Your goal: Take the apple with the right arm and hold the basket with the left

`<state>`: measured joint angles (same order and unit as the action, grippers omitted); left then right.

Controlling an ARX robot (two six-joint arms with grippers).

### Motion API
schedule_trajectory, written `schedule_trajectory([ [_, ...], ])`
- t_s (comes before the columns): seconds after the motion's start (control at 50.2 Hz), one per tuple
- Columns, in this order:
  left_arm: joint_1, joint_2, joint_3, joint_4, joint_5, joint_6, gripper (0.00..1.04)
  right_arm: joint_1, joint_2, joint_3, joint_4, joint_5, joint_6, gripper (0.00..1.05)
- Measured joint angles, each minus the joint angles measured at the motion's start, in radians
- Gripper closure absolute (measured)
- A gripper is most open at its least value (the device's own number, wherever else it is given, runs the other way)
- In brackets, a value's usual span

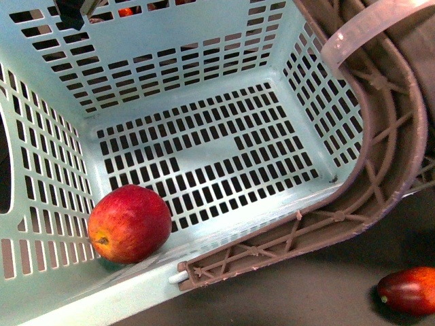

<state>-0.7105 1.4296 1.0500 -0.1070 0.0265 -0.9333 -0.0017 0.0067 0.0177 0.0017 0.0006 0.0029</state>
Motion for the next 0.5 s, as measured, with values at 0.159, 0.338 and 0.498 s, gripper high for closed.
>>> schedule_trajectory([
  [0.159,0.0,0.0,0.002,-0.014,-0.312,-0.275,0.89,0.0,0.0,0.0,0.0,0.0,0.0,0.09],
  [0.338,0.148,0.0,0.008,-0.051,-0.333,-0.502,0.89,0.0,-0.001,0.0,0.0,0.0,0.0,0.09],
  [0.498,0.263,0.044,0.023,-0.055,-0.279,-0.561,0.89,0.0,-0.001,0.0,0.0,0.0,0.0,0.09],
])
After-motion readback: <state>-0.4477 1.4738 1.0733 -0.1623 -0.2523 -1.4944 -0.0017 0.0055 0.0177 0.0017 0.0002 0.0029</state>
